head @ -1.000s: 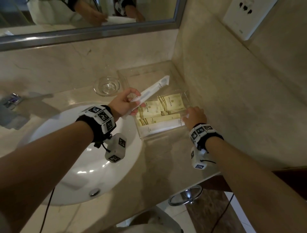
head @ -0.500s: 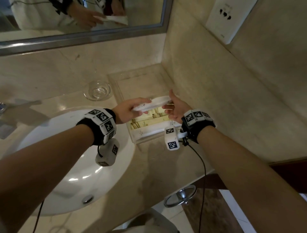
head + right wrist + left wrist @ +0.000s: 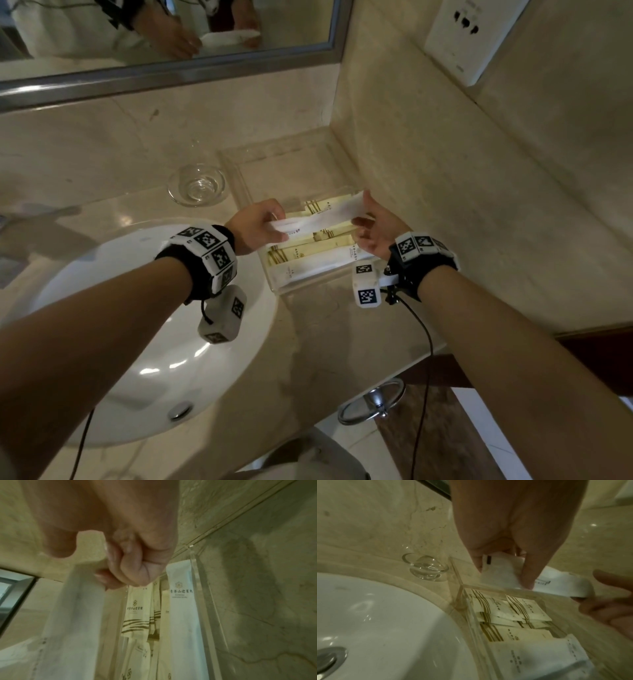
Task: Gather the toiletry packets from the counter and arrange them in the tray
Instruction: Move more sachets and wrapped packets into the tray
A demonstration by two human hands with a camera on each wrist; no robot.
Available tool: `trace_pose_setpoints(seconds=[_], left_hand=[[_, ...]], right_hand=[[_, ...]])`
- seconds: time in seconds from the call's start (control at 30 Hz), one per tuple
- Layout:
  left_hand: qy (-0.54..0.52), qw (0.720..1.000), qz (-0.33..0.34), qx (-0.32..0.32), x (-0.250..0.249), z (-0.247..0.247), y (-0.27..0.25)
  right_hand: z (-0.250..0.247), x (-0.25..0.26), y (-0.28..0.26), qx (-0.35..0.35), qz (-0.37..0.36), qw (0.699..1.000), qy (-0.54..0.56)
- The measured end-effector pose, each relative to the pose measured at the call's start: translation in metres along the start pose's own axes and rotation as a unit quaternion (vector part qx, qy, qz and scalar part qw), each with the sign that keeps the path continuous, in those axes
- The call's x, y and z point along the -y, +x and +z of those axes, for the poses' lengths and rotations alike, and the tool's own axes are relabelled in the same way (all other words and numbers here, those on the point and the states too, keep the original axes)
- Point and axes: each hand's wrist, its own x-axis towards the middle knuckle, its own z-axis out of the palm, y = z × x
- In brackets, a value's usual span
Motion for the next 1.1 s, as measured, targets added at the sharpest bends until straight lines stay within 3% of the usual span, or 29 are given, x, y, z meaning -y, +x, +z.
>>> trace_pose_setpoints(seconds=[0.17,0.33,0.4,0.47,0.6,0.7,0.77,0.9,1.1], left_hand=[[0.061,0.998,0.008,0.021,-0.002,0.003,0.000],[-0.049,0.996,-0.024,0.077,0.001,0.008,0.000],[-0.122,0.990,-0.041,0.065,0.001,0.009,0.002],[-0.130,0.990,-0.042,0.033,0.000,0.010,0.003],[-0.109,0.993,-0.031,0.032,0.005,0.010,0.006],[-0.094,0.995,-0.030,0.024,0.007,0.012,0.009],[-0.064,0.997,-0.022,0.021,0.006,0.014,0.011],[0.008,0.996,-0.025,0.084,0.012,0.020,0.013],[0.100,0.988,-0.030,0.114,0.016,0.034,0.009]], right_hand=[[-0.002,0.006,-0.003,0.055,0.038,0.997,0.040],[-0.009,0.009,-0.004,0.061,0.004,0.997,0.038],[-0.014,0.010,-0.004,0.062,0.004,0.997,0.048],[-0.016,0.011,-0.008,0.069,0.009,0.997,0.026],[-0.014,0.009,-0.011,0.007,0.004,0.999,0.036],[-0.017,0.007,-0.005,-0.015,-0.013,0.999,-0.048],[-0.018,0.004,-0.001,-0.045,-0.038,0.983,-0.171],[-0.022,-0.003,0.005,-0.092,-0.109,0.910,-0.390],[-0.028,-0.012,0.008,-0.103,-0.127,0.854,-0.494]])
